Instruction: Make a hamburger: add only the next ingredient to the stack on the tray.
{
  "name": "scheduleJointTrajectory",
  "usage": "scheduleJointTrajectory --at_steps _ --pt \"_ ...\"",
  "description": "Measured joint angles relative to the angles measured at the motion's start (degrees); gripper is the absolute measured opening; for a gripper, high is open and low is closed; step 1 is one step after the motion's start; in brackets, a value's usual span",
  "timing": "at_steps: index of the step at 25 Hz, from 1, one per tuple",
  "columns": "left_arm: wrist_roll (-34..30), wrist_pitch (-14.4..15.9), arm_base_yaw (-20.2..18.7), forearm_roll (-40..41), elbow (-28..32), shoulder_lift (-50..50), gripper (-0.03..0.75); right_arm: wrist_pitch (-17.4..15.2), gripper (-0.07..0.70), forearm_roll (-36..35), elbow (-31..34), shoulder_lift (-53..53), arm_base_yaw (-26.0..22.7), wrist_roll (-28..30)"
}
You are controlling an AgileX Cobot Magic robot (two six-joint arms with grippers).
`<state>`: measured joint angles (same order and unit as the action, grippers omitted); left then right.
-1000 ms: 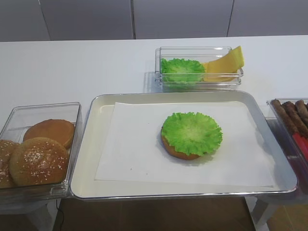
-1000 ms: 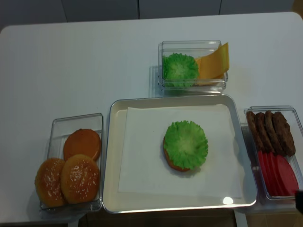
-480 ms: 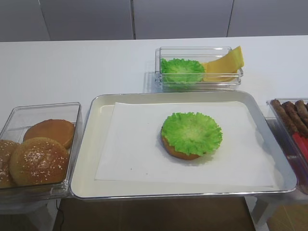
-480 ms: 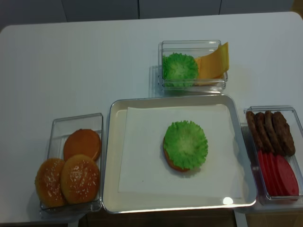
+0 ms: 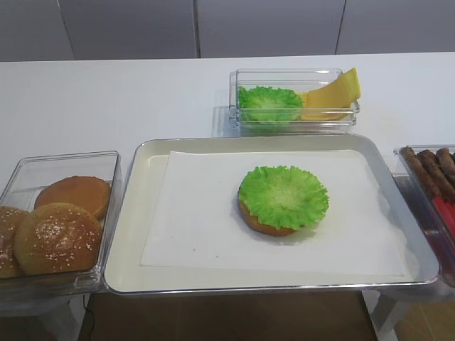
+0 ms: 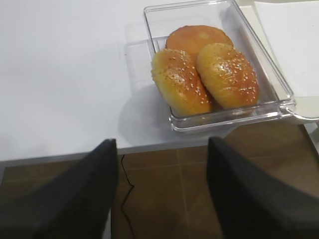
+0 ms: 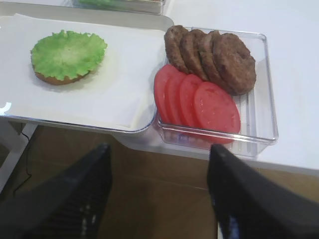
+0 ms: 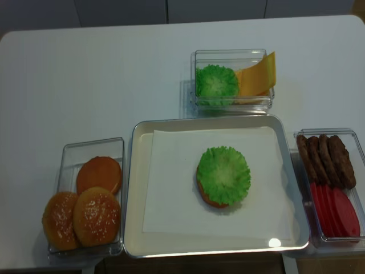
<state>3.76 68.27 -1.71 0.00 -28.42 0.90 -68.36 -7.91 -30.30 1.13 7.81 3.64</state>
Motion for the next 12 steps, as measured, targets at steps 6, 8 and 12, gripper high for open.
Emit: scheduleJointTrajectory --at_steps 6,8,12 --pt "0.0 0.0 0.0 0.0 0.0 0.0 0.424 1.8 0.457 0.1 3.0 0.0 0.0 0.6" --pt "0.0 0.0 0.0 0.0 0.0 0.0 0.424 2.1 0.457 0.1 3.0 0.0 0.0 0.6" --pt "0.0 0.0 0.0 0.0 0.1 0.0 0.424 2.1 0.457 0.2 3.0 0.0 0.0 0.6"
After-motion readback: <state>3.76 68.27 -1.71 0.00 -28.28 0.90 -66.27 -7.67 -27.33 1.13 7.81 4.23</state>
